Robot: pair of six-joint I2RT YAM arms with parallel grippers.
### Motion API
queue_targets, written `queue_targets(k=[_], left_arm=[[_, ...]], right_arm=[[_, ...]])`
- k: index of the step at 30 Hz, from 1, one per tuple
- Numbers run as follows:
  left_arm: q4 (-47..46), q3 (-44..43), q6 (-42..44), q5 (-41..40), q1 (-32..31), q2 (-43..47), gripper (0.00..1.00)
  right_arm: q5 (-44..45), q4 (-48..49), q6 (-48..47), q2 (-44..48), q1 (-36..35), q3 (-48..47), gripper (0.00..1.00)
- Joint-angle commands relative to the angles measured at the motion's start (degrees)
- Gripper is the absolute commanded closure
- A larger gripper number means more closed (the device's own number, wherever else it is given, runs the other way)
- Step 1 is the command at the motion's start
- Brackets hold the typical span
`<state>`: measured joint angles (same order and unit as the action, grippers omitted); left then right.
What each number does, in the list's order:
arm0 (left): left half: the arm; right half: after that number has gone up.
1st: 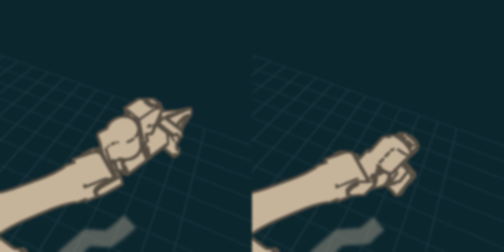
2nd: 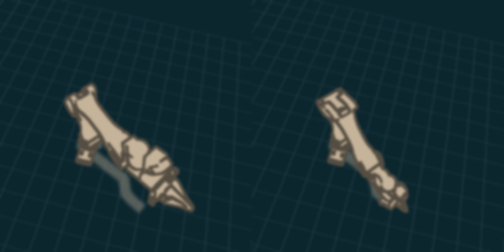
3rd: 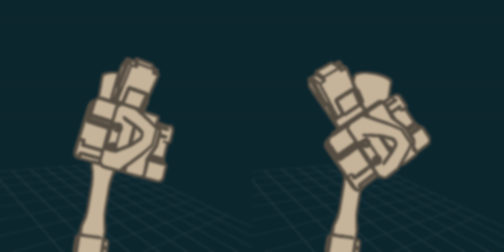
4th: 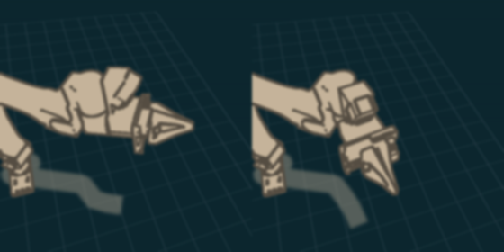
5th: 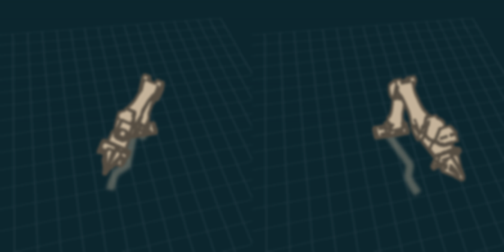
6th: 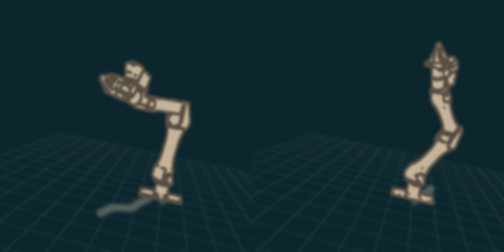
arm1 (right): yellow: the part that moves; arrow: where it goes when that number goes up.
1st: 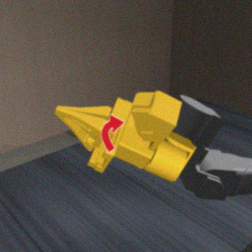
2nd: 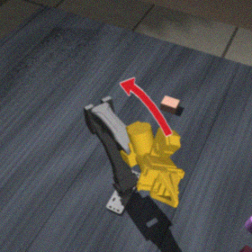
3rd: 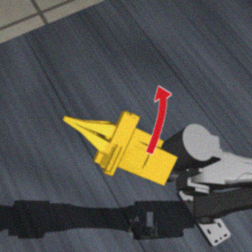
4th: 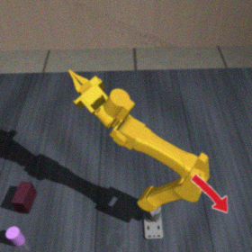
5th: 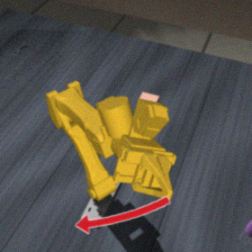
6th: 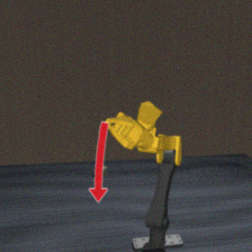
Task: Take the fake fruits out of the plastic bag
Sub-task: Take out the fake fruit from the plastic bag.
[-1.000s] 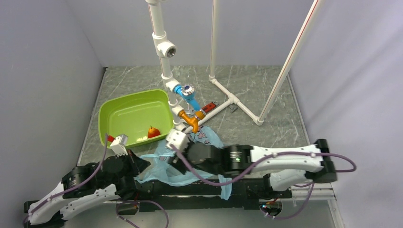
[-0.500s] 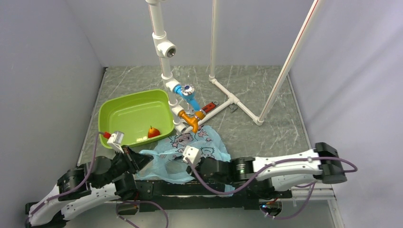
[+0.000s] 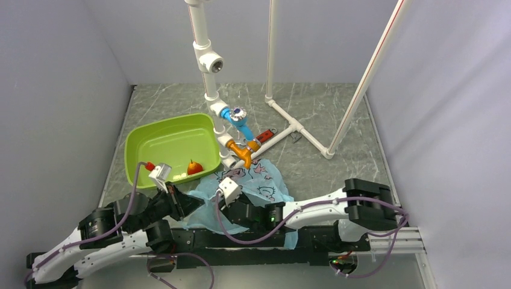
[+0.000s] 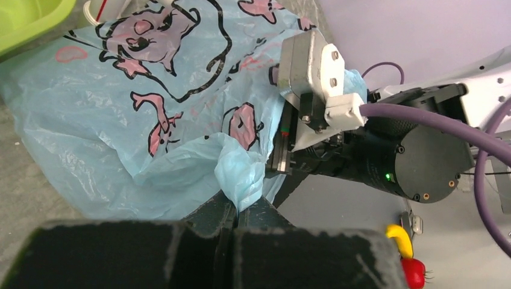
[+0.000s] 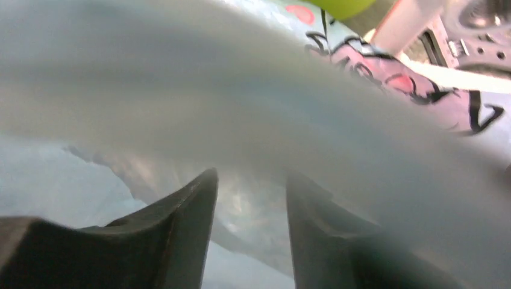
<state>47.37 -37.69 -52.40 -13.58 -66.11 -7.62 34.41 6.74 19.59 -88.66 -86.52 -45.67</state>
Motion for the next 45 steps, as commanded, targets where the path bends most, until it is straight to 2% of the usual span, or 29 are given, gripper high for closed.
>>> queue_targets(k=[1,7,11,16,18,21,25,28,32,36,45], left_arm=[[-1.21,0.62,1.54,2.32,-0.30,-1.22,1.00],[2.26,1.30,1.48,2.75,-0.27,-1.52,1.00],[4.17,1.38,0.94,1.78,-0.25,-0.55,1.00],[5.45,1.59,0.44,-0.09,-0.27,1.52,1.00],[6.45,1.42,0.05,-1.35,-0.25,2.16,1.00],[7.36,1.33,-0.19,-2.18,-0.25,2.84,1.00],[8.12,1.45,-0.60,-2.39,-0.28,3.25,1.00],[7.88,1.74,-0.59,-2.15,-0.25,3.28,1.00],[8.05,1.57,-0.51,-2.46,-0.25,2.62,1.00],[7.12,1.93,-0.65,-2.04,-0.26,1.31,1.00],[-1.07,3.17,1.11,-2.23,-0.26,-1.69,1.00]], right_arm=[[-2.18,20.25,-6.83,-3.65,0.58,2.32,0.44],[-2.78,31.37,-15.91,-11.86,0.65,1.90,0.17],[-2.21,32.84,-17.53,-16.60,1.80,0.31,0.12],[-1.84,30.91,-16.56,-20.30,3.09,-0.47,0.12],[-1.81,28.35,-13.93,-21.50,3.77,-1.05,0.16],[-4.62,28.11,-12.01,-21.35,3.82,0.32,0.34],[-5.43,26.71,-9.03,-20.20,3.82,2.32,0.64],[-5.30,25.09,-7.64,-17.72,3.78,3.71,0.82],[-3.92,21.90,-6.95,-12.05,3.47,5.47,1.00],[-5.04,18.08,-7.30,-4.09,2.76,6.89,1.00],[-12.39,11.65,-5.18,9.74,2.27,10.64,1.00]])
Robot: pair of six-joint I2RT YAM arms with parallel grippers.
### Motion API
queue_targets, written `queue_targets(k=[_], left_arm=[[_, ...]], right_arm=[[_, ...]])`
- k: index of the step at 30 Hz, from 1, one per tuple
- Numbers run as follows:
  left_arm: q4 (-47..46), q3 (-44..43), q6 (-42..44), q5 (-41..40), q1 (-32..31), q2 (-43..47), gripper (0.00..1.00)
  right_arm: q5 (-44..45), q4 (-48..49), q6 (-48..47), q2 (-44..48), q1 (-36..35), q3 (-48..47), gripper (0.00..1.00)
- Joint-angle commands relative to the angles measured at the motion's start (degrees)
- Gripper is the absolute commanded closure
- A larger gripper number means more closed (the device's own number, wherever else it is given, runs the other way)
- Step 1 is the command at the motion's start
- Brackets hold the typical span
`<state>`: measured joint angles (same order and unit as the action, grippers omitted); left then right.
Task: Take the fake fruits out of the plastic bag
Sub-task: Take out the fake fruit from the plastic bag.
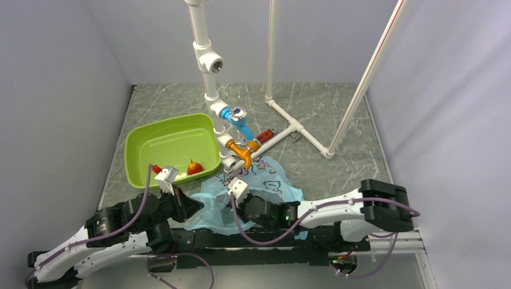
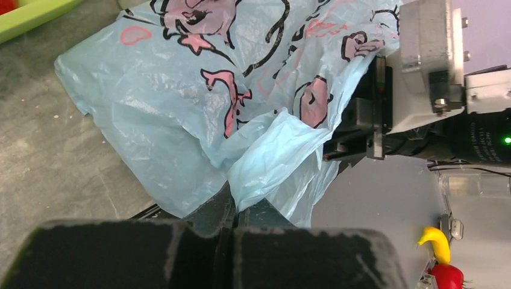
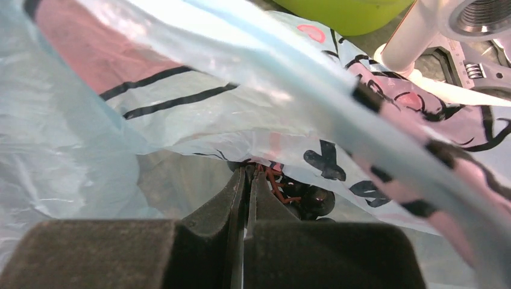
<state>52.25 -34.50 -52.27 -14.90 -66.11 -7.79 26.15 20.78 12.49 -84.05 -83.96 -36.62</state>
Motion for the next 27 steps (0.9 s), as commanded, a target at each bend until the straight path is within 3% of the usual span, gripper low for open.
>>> queue_targets(k=[1,10,16,19,22,27], left_arm=[[-6.80,-0.04,1.24,-1.18,-0.25,-1.60,1.00],[-5.84,-0.56,0.18,-5.15,-0.25,-0.50,1.00],[-11.90,1.50,1.86,-5.74,-0.25,7.36,1.00],[-9.05,0.95,0.60,-7.15,-0.28,10.00,1.00],[-3.56,-0.13,-1.44,-7.56,-0.26,9.00,1.00],[-1.29,-0.39,-2.34,-4.35,-0.25,2.99,1.00]], right_arm=[[-5.07,-3.08,2.26,6.48,-0.39,1.99,1.00],[-8.45,-10.35,4.59,16.69,-0.75,4.95,1.00],[-6.52,-14.86,4.71,17.02,-0.76,6.33,1.00],[-9.45,-14.15,4.85,20.02,-0.83,7.22,1.00],[-13.52,-13.58,3.69,23.50,-0.91,7.11,1.00],[-12.59,-12.60,2.71,29.51,-0.93,4.39,1.00]])
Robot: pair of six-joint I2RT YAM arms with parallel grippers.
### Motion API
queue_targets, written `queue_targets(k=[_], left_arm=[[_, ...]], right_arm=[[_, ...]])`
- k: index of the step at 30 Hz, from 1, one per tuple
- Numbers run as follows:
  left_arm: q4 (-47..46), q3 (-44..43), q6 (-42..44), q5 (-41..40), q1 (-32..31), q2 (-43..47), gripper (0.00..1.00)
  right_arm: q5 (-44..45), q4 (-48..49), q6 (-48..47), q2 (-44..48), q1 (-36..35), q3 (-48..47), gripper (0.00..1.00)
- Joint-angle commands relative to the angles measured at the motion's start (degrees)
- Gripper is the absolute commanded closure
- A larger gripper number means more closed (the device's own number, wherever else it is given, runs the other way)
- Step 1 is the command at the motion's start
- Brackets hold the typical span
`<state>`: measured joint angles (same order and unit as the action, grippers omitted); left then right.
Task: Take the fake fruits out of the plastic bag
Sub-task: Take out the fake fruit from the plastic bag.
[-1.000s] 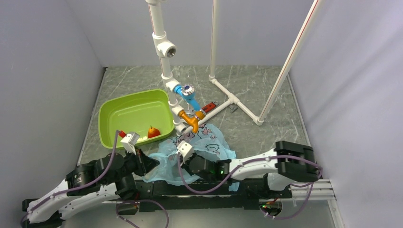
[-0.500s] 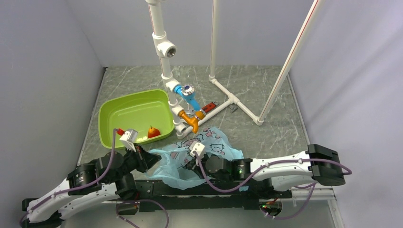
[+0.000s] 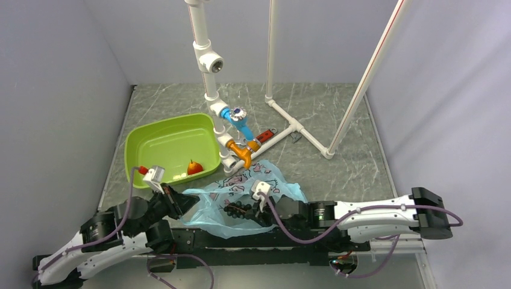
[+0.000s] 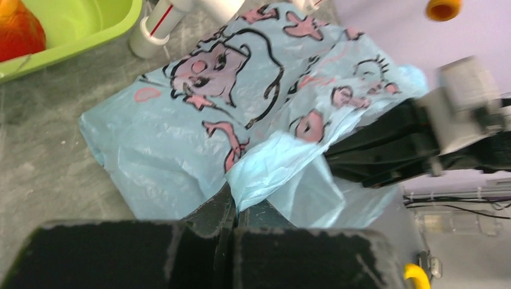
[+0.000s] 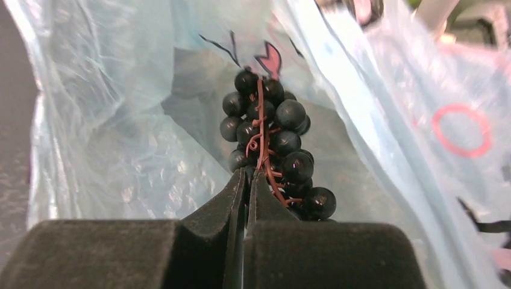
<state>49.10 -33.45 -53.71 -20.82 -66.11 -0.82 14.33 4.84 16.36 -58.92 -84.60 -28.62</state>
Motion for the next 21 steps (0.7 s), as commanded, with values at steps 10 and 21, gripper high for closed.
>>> queue_targets(k=[10,21], left_arm=[[-2.47,-1.28,2.64,6.79,-0.30,-15.23,1.00],[5.50,-2.04,-1.96,2.06,-0.27,-12.71,1.00]], right_arm=[[0.32,9.01,-3.23,4.24,-0.31,-9.09,1.00],[-0.63,-4.16,-0.69,13.25,-0.30,-10.29,1.00]])
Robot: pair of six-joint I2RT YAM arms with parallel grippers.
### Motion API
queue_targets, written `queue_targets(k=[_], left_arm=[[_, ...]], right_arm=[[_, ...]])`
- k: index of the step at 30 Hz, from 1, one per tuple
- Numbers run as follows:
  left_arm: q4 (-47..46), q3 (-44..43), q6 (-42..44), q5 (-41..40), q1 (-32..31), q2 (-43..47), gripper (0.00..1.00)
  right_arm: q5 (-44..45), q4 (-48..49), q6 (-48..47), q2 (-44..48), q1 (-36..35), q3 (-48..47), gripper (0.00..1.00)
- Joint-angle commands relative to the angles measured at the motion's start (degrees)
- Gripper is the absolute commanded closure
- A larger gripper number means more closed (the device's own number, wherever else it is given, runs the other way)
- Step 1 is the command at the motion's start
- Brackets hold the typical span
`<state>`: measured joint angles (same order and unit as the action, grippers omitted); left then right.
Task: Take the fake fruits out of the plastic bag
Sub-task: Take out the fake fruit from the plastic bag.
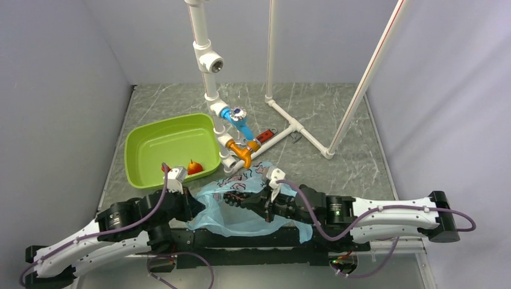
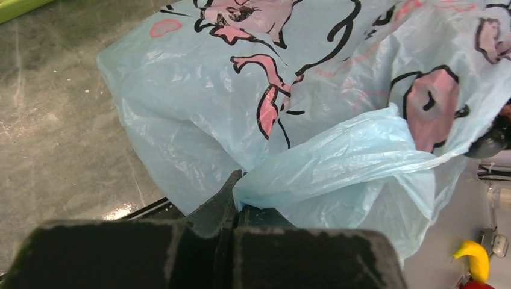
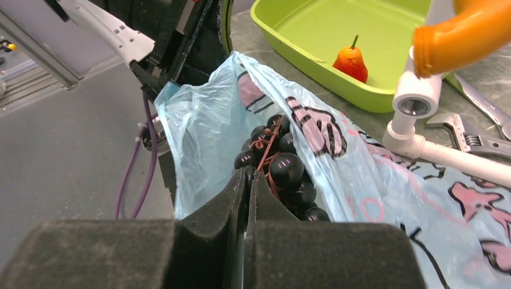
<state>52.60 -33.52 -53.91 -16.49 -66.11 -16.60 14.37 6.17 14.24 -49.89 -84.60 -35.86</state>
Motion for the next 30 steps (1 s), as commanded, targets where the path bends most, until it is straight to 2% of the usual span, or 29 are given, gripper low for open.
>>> queue_targets(k=[1,6,13,17,21,25,30], left_arm=[[2.14,-1.85,-1.93,-2.56,-0.28,4.08,1.00],[2.98,-0.59,-3.66,-3.49,-0.25,7.45,1.00],[3.65,-1.70,-2.78,-3.02,-0.30,4.73,1.00],[6.44,-3.63,-3.05,-2.77,-0.31,2.37,1.00],[8.45,-3.85,-4.13,-2.88,-0.25,3.39,1.00],[8.55,-3.33,-4.58,-3.23,-0.30,6.15,1.00],[10.80,-4.00,-6.01,-5.02,-0.25,8.18,1.00]], right_arm=[[-1.36,-7.51,1.90,5.54,-0.29,-2.90,1.00],[-4.86,-13.04,5.24,11.52,-0.33,-2.71,1.00],[-6.85,-8.58,6.34,11.88,-0.35,-5.40,1.00],[-4.95,-6.46,3.71,4.98,-0.28,-10.37,1.00],[1.34,-5.03,1.67,-2.84,-0.30,-17.24,1.00],[4.95,-9.47,-0.69,-13.53,-0.29,-28.61,1.00],[15.45,-12.83,-3.43,-25.13,-1.13,-39.52,1.00]])
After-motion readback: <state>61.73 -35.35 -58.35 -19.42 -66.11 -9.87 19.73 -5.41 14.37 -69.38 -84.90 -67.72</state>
